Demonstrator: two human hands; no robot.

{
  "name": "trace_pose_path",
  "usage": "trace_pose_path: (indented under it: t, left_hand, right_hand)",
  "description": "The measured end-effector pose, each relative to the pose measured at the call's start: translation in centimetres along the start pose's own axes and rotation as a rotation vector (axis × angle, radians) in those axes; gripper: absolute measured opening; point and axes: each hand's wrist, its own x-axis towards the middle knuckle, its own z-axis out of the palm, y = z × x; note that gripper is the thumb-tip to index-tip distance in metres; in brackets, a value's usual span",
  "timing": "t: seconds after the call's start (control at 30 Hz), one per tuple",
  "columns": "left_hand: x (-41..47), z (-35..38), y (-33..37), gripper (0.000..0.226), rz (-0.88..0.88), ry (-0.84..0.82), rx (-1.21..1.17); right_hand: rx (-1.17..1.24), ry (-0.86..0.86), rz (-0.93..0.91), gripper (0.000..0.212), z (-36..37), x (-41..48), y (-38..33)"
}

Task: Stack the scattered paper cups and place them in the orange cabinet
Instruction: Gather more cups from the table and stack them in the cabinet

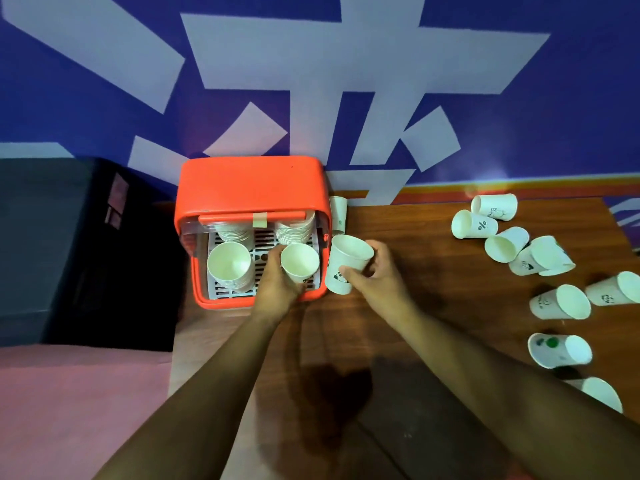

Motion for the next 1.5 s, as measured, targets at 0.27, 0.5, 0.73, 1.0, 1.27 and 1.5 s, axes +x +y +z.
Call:
trace_pose_path:
  t: [0.27,0.5,0.73,1.0,1.27,1.5]
  left_hand:
    - [0.1,-0.9,-1.2,0.055,-0.02,-0.032,0.125]
    - [-1.0,-1.0,-0.2,0.031,-0.106,0.037,-0.013]
    - [-1.5,-1.7,-0.5,0.055,-0.158,0.034,-0.19]
    - [-0.3,-2.0,-1.6,0.05,-0.165,-0.057,-0.038]
    - [0.5,-1.5,-2.5,0.041,-0.087,-0.003,0.08]
    - [0.3,-1.4,-1.7,0.039,-0.047,0.07,0.156]
  right_hand:
    - [-0.004,-0.018,-0.065,0.067,1.1,0.0,-0.8]
    - [0.042,-0.12,-0.137,0.07,2.4,-0.4,-1.3]
    - [-0.051,-0.159,-0.171,0.078,4.6,-0.1,-0.2]
    - [-0.499,-0.161,-0.238,0.068,5.8,0.5,0.7]
    - [-0.608,-0.119,-0.168,0.067,6.4,1.4,0.8]
    - [-0.542,-0.155,-0.172,0.064,6.8,1.4,0.5]
